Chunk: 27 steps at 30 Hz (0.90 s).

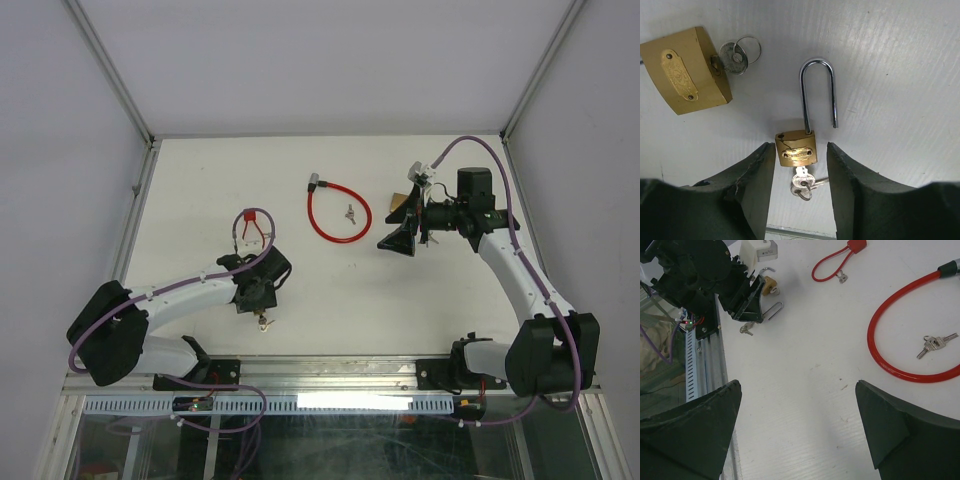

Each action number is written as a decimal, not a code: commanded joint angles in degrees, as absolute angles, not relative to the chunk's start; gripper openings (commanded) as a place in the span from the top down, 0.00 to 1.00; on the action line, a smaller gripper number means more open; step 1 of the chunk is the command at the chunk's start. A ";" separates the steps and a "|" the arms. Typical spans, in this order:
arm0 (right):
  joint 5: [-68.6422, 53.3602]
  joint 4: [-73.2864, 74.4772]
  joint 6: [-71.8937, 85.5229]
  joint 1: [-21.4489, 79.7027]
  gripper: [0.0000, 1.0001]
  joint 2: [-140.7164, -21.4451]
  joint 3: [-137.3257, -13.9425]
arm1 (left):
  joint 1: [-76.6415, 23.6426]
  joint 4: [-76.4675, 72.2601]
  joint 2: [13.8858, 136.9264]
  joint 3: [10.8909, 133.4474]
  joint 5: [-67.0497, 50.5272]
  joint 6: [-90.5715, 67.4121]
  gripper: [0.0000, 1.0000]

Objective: Lock with the key
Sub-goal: Pick up the lock from the center of the board.

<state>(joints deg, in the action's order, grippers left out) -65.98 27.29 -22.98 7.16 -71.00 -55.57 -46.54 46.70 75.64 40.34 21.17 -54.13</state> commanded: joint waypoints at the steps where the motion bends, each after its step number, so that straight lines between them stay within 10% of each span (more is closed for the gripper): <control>1: -67.11 26.78 -22.76 7.51 0.01 -71.03 -56.66 | -46.95 46.24 75.47 39.38 19.26 -55.02 0.54; 16: -67.22 26.81 -22.71 7.49 0.01 -71.04 -56.63 | -46.96 43.37 76.64 38.21 19.23 -54.24 0.58; 27: -67.38 26.81 -22.71 7.51 0.01 -71.11 -56.51 | -46.95 39.05 73.96 37.35 18.94 -52.40 0.85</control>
